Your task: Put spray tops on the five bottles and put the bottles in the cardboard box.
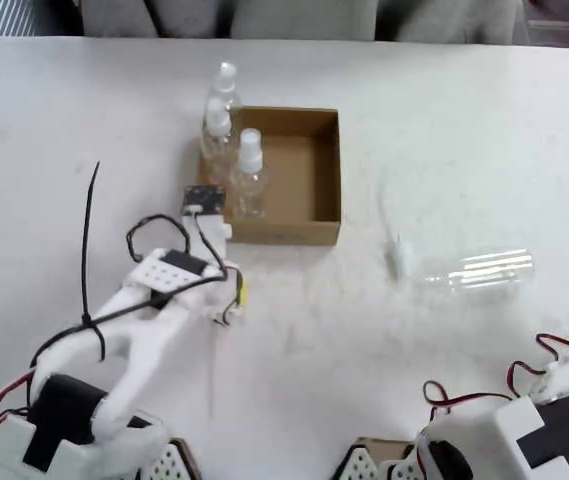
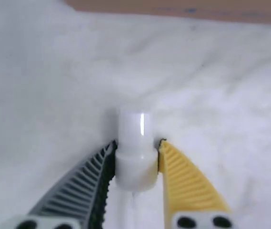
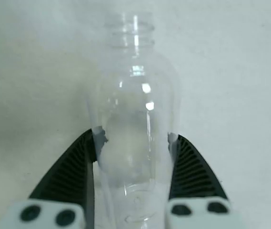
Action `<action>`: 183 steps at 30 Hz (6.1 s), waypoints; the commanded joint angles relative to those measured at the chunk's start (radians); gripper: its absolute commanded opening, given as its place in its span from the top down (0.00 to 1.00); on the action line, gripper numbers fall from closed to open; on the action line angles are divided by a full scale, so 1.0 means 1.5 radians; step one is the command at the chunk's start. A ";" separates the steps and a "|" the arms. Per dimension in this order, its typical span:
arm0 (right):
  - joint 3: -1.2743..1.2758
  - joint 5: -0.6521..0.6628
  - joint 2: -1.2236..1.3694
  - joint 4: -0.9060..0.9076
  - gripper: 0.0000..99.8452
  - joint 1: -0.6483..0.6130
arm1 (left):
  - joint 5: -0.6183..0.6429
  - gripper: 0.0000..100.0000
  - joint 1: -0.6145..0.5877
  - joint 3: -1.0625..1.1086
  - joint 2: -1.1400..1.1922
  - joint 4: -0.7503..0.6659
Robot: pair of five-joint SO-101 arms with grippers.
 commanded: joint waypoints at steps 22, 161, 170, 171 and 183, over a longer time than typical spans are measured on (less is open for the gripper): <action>0.001 -0.004 -0.013 0.049 0.84 -0.106 | -0.086 0.98 -0.017 -0.002 -0.049 0.045; 0.027 -0.410 -0.033 0.005 0.86 -0.156 | -0.096 0.98 -0.023 0.002 -0.050 0.049; -0.007 -0.278 -0.025 0.010 0.85 -0.155 | -0.096 0.98 -0.023 0.002 -0.050 0.048; -0.012 -0.263 -0.025 0.011 0.85 -0.155 | -0.096 0.98 -0.023 0.002 -0.050 0.048; -0.017 -0.159 -0.020 0.031 0.82 -0.160 | -0.096 0.98 -0.023 0.003 -0.050 0.048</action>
